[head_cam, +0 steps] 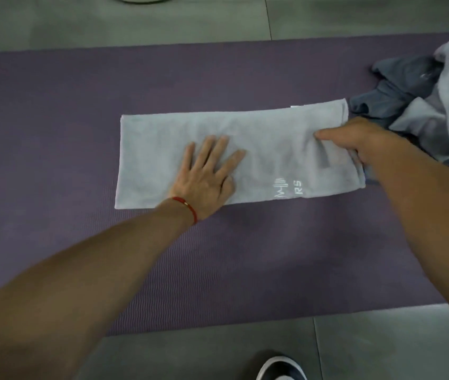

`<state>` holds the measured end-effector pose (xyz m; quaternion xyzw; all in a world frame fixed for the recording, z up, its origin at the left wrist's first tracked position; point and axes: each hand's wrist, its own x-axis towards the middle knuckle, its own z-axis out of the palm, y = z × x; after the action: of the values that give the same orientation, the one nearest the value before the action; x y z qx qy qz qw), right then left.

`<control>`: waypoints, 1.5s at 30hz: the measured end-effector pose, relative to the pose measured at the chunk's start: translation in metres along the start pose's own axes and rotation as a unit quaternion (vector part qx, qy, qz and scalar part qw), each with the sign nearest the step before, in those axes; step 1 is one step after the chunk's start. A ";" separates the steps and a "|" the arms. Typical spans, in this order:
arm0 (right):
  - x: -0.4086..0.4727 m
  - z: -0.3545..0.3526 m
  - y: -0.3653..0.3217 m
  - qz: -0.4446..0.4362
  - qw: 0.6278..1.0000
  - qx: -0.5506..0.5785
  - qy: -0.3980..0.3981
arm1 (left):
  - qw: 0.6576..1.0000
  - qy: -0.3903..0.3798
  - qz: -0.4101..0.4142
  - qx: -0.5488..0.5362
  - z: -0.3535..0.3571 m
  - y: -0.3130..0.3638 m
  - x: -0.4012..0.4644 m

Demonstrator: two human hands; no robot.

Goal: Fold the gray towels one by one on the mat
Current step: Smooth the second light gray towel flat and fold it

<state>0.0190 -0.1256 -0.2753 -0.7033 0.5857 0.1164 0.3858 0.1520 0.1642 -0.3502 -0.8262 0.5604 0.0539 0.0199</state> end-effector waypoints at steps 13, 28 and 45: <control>-0.069 -0.025 -0.050 -0.125 0.990 -0.052 -0.039 | 0.936 0.003 -0.053 -0.349 -0.078 0.033 0.008; -0.100 0.116 -0.041 -0.350 0.934 -0.032 0.063 | 0.703 -0.029 -0.367 -0.609 -0.054 -0.010 -0.013; -0.092 0.115 0.051 -0.398 0.913 -0.004 0.086 | 0.687 0.041 -0.369 -0.624 -0.060 -0.002 0.026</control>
<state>-0.0205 0.0186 -0.3170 -0.8870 0.2876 -0.1050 0.3456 0.1668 0.1356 -0.2937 -0.7894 0.0469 0.3460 -0.5049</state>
